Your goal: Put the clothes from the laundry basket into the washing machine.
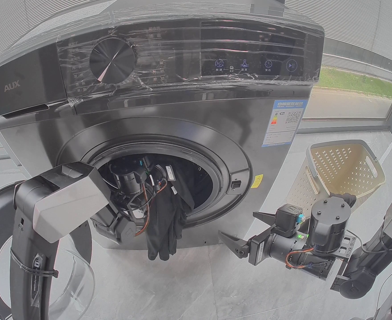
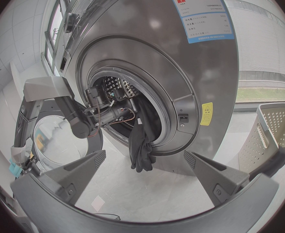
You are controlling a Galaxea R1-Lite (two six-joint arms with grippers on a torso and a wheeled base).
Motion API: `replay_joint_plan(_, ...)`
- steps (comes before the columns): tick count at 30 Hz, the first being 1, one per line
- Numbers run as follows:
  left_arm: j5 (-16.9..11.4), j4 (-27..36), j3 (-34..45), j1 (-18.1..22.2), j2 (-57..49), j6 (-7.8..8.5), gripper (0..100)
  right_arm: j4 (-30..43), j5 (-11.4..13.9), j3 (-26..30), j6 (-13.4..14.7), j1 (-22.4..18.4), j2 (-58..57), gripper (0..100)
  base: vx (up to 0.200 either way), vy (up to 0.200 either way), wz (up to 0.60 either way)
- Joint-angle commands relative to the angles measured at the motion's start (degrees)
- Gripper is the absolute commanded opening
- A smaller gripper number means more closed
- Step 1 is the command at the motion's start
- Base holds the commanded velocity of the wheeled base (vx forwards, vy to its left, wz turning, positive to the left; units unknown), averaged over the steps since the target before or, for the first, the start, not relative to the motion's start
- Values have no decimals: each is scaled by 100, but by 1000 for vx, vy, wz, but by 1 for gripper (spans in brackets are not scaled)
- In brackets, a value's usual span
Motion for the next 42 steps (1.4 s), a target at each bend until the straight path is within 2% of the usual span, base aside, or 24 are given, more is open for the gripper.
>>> replay_joint_plan(1,148,328,-1153,207,572,-1,0,-4,-103,28,-8,113,-166,100,0,0,0)
replay_joint_plan(3,192,451,-1372,259,634,-1,0,5,-103,28,-8,104,-193,100,0,0,0)
replay_joint_plan(4,245,706,-1812,330,783,-1,0,5,-103,28,-8,78,-210,100,0,0,0)
replay_joint_plan(11,359,1049,-2559,418,1117,-1,0,-4,-94,28,-8,52,-202,100,0,0,0)
replay_joint_plan(20,377,1128,-2462,435,1047,-27,0,-13,-94,2,1,78,-210,100,0,0,0)
replay_joint_plan(21,377,1154,-2322,400,950,-71,100,-13,-94,-7,1,78,-219,100,0,0,0)
replay_joint_plan(26,368,1532,-1399,338,352,-142,100,-13,-85,-7,1,69,-228,100,0,0,0)
replay_joint_plan(29,139,1998,-617,242,-131,-133,100,-13,-68,19,1,43,-254,100,0,0,0)
replay_joint_plan(32,-133,2200,-204,163,-368,-107,100,-13,-59,28,19,34,-263,100,0,0,0)
replay_joint_plan(37,-406,2613,306,92,-606,-1,100,-13,-59,81,19,34,-272,100,0,0,0)
replay_joint_plan(38,-502,2657,429,66,-597,87,100,-13,-59,90,19,43,-272,100,0,0,0)
replay_joint_plan(42,-493,2657,438,66,-430,148,100,-13,-59,81,10,69,-254,100,0,0,0)
